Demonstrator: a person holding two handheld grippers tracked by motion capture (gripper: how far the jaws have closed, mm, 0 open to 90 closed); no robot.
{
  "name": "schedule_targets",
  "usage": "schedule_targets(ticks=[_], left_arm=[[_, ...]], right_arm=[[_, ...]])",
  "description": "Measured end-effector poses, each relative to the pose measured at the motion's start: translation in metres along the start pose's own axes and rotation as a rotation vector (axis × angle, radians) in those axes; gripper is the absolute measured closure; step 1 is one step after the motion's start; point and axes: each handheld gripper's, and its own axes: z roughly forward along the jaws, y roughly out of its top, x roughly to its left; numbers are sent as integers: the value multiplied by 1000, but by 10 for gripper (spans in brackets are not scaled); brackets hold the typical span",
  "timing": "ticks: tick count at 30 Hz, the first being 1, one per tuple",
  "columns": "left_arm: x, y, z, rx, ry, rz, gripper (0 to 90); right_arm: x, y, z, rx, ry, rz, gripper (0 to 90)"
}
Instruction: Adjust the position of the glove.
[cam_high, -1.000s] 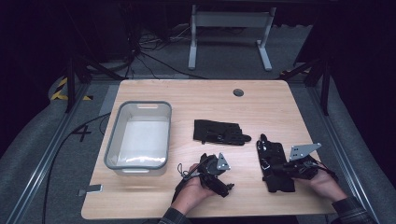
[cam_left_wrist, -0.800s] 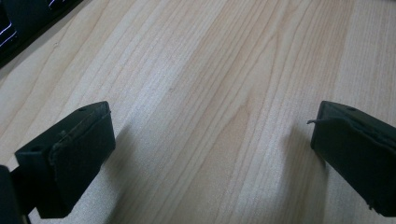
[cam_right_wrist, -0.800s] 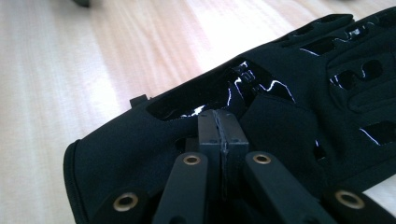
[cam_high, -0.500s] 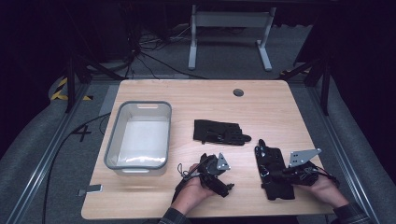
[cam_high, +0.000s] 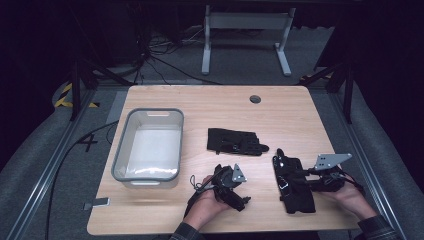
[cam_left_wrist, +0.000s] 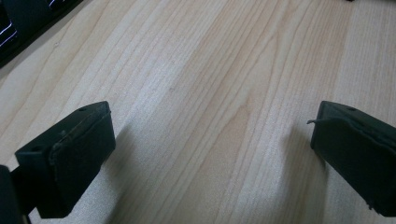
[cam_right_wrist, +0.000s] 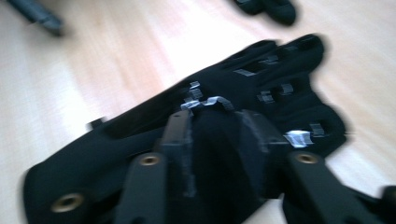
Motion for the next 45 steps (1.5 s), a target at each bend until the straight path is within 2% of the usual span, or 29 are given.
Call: schedule_targets(ticks=[5,6,7,10,12,13,19,25,29,33,37,41,45], left_arm=[[0,0,0,0,0,0,1],[0,0,0,0,0,0,1],[0,0,0,0,0,0,1],[0,0,0,0,0,0,1],[0,0,0,0,0,0,1],[0,0,0,0,0,0,1],[0,0,0,0,0,0,1],[0,0,0,0,0,-1,1],[0,0,0,1,-1,1,0],[0,0,0,1,0,0,0],[0,3,-1,25,8,-13,14],[4,6,-5,36,7,-37,73],[11,13,-11,22,24,-43,146]], right_arm=[[-15,-2,-3,-24,-69,39,451],[-15,-2,-3,-24,-69,39,451],[-21,-3,-5,-24,-98,57,390],[-31,-8,-8,-37,-152,93,309],[-41,-12,-9,-40,-181,123,280],[-49,-16,-10,-40,-212,144,254],[-77,-29,-11,-42,-306,220,210],[-91,-40,-5,-30,-341,260,178],[-93,-42,-2,-31,-335,267,166],[-95,-41,2,-37,-307,276,133],[-95,-41,4,-44,-308,274,131],[-95,-41,3,-44,-311,275,131],[-95,-41,3,-43,-312,277,131]])
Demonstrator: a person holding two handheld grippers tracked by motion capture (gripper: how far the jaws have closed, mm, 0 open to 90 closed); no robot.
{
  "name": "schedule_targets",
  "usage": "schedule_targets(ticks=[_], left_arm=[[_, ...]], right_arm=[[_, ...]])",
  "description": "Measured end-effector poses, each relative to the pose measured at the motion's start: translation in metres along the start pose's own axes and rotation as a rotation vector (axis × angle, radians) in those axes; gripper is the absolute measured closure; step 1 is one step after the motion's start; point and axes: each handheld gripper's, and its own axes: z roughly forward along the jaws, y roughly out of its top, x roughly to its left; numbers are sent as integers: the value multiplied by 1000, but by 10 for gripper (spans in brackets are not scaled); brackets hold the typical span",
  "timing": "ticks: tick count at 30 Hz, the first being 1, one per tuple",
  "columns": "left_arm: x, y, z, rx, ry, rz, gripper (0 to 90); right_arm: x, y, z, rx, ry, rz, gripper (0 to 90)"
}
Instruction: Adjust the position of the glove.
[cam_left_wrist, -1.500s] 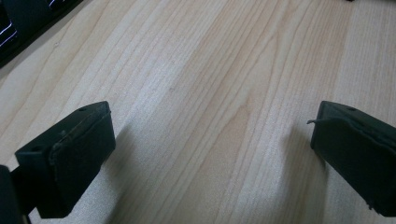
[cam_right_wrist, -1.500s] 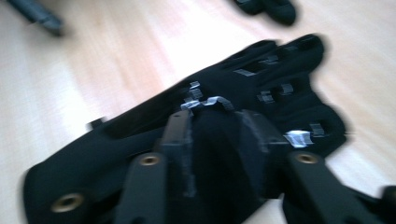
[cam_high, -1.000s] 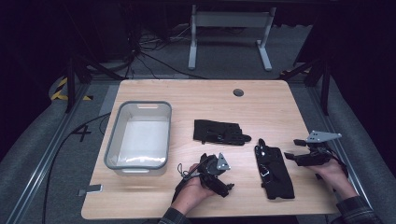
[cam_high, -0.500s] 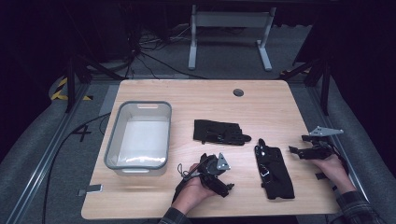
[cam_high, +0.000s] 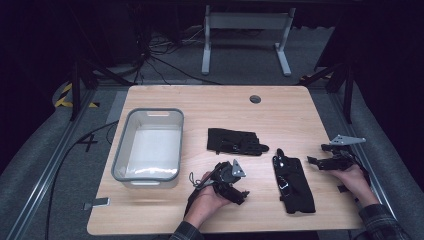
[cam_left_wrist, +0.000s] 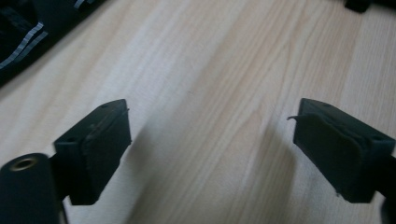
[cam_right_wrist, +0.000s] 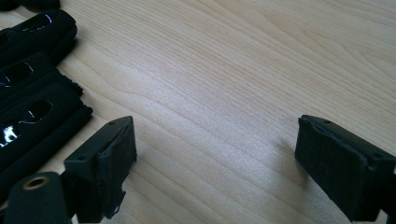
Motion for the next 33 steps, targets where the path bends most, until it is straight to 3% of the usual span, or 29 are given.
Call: schedule_targets(ticks=[5,14,21,30,33], left_arm=[[11,13,-5,5,28,-16,246],[39,29,-7,-35,105,-73,609],[62,39,-5,-36,125,-115,896],[88,37,6,-12,165,-173,898],[92,34,12,8,175,-174,897]], right_arm=[[0,0,0,0,0,0,131],[0,0,0,0,0,0,131],[0,0,0,-1,1,0,131],[0,0,0,0,2,-1,131],[0,0,0,0,3,-2,131]])
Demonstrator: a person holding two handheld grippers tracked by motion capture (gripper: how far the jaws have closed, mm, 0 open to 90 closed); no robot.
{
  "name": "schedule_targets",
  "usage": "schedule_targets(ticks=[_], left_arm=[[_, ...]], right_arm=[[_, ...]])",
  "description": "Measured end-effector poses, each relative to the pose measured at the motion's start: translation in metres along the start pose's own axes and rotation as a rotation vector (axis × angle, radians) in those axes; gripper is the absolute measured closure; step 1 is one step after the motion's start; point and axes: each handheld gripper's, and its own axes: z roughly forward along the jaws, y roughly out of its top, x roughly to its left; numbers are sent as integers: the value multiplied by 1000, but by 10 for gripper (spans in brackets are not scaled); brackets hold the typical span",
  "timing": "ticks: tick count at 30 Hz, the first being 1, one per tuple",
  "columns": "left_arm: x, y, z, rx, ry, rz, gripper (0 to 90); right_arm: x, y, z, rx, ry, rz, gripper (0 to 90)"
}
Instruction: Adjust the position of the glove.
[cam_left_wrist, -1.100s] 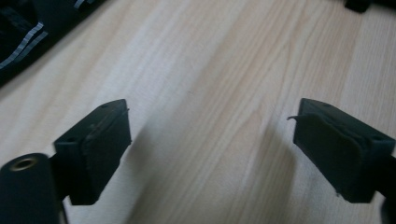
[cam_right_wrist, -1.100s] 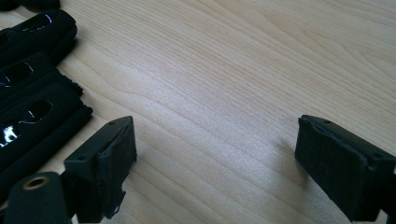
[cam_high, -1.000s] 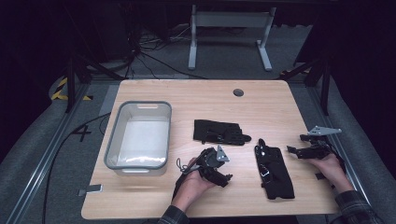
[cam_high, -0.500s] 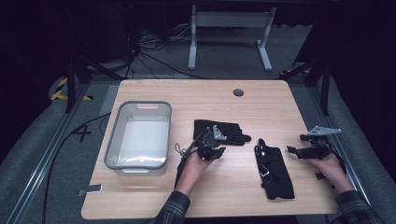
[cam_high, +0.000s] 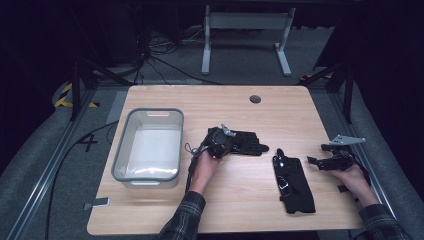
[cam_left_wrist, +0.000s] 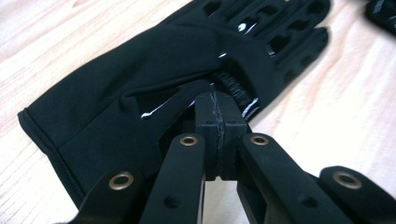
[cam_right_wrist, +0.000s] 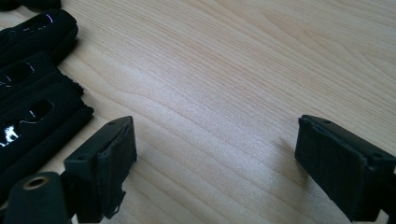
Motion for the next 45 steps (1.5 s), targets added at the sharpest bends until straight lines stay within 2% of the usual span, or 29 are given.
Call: schedule_targets(ticks=[3,9,14,16,29,38,40,45], left_arm=[[2,-2,6,19,-3,-2,898],[-2,-3,4,32,-13,-1,898],[-10,-6,0,46,-35,0,898],[-14,-7,-2,59,-39,13,898],[-32,-22,-17,86,-86,3,899],[-52,-33,-26,81,-102,5,898],[-53,-33,-28,83,-96,12,898],[-50,-27,-35,49,-69,9,898]], right_arm=[[0,0,0,0,0,0,131],[0,0,0,0,0,-1,131],[0,0,0,0,0,-1,131],[0,0,0,0,0,-1,131],[0,0,0,1,1,1,131],[0,0,0,1,3,1,131],[0,0,0,1,2,0,131],[0,0,0,0,2,-2,130]])
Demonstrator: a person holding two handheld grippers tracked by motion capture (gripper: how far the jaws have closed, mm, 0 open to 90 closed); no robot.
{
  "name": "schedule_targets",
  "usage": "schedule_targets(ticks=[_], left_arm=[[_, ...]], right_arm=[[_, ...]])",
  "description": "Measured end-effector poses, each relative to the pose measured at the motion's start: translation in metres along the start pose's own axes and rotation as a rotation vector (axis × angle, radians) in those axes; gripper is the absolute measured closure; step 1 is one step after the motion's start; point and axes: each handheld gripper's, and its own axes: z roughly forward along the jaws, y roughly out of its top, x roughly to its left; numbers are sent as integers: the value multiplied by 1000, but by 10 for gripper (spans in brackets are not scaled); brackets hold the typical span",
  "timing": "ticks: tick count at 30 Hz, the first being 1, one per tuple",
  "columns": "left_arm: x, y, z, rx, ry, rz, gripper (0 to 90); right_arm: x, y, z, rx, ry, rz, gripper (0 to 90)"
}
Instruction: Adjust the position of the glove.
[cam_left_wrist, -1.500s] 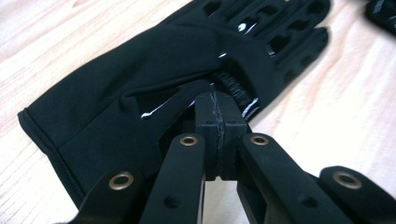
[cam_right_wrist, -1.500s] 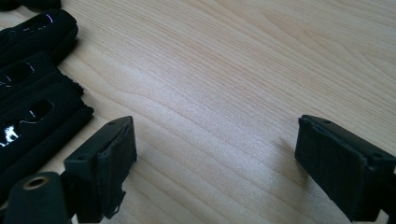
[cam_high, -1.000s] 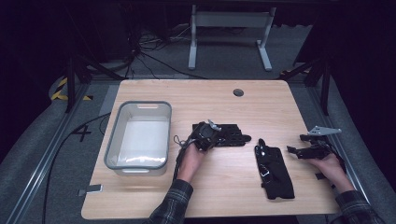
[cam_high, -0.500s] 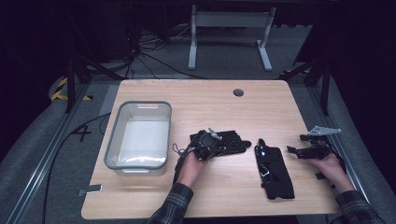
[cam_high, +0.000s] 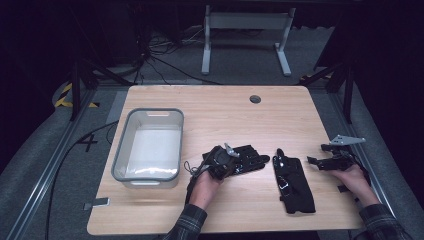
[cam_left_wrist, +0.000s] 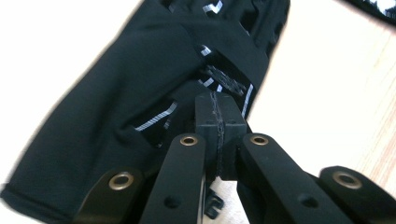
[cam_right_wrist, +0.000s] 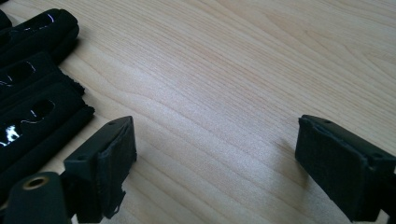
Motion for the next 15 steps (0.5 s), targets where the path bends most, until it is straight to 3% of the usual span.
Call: schedule_targets(ticks=[2,6,15], left_arm=[[9,4,-4,-17,32,-19,898],[19,9,-4,-36,55,-39,898],[44,22,5,-34,127,-72,898]], right_arm=[[0,0,0,0,2,1,129],[0,0,0,0,2,1,129],[0,0,0,0,1,0,128]])
